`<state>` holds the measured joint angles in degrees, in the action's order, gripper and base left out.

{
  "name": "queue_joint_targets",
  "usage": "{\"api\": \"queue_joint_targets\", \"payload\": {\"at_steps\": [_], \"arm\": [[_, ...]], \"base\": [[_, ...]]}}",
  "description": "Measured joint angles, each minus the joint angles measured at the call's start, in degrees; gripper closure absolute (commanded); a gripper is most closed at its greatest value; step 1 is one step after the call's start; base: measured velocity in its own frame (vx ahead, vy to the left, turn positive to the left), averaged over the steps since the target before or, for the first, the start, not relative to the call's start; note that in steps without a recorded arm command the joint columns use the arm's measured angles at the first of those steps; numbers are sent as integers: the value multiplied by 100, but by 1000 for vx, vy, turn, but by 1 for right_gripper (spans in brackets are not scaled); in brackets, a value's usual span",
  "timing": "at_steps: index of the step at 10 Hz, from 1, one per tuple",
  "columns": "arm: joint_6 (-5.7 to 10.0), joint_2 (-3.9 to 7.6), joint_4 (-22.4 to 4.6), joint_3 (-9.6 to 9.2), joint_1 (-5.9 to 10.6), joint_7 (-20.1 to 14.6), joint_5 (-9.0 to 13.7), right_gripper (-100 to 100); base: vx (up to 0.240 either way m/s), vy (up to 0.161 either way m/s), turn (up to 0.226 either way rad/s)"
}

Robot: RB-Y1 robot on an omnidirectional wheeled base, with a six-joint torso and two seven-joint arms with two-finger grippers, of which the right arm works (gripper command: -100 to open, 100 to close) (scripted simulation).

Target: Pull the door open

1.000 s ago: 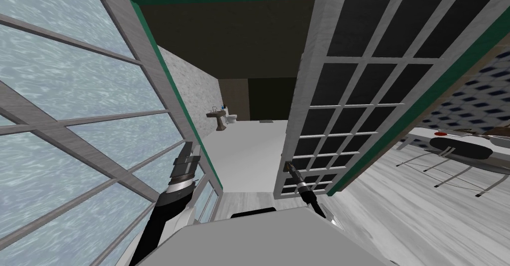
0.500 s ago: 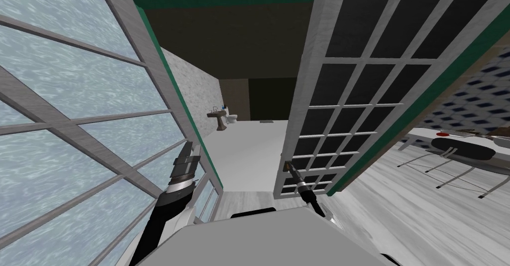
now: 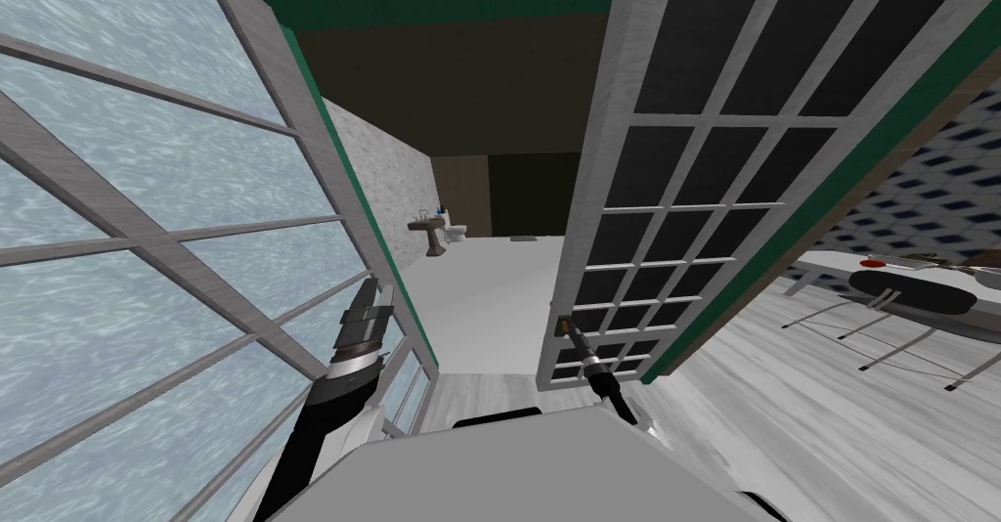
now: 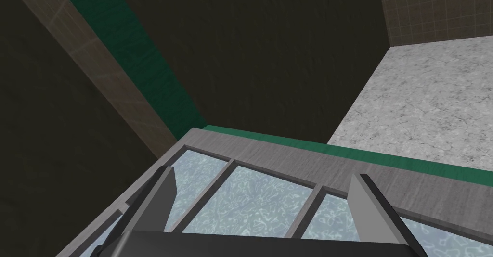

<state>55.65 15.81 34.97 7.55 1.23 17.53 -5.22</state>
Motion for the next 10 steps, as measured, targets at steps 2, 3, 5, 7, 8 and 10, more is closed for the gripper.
{"api": "queue_joint_targets", "payload": {"at_steps": [2, 3, 5, 7, 8, 10], "arm": [[3, 23, -11, -50, 7, -247, 71, 100], [-35, 41, 34, -103, -2, -420, 132, 100], [-8, 48, -127, -154, 115, -681, 216, 100], [-15, 69, -128, -216, 122, -941, 287, 100], [97, 87, -346, -252, 231, -1087, 361, 100], [64, 111, -231, -318, 153, -1384, 439, 100]], "base": [[-30, -17, 32], [-24, -14, 6], [-18, -13, 25], [-26, -10, 13], [-30, -7, 17], [-27, -8, 21]]}}
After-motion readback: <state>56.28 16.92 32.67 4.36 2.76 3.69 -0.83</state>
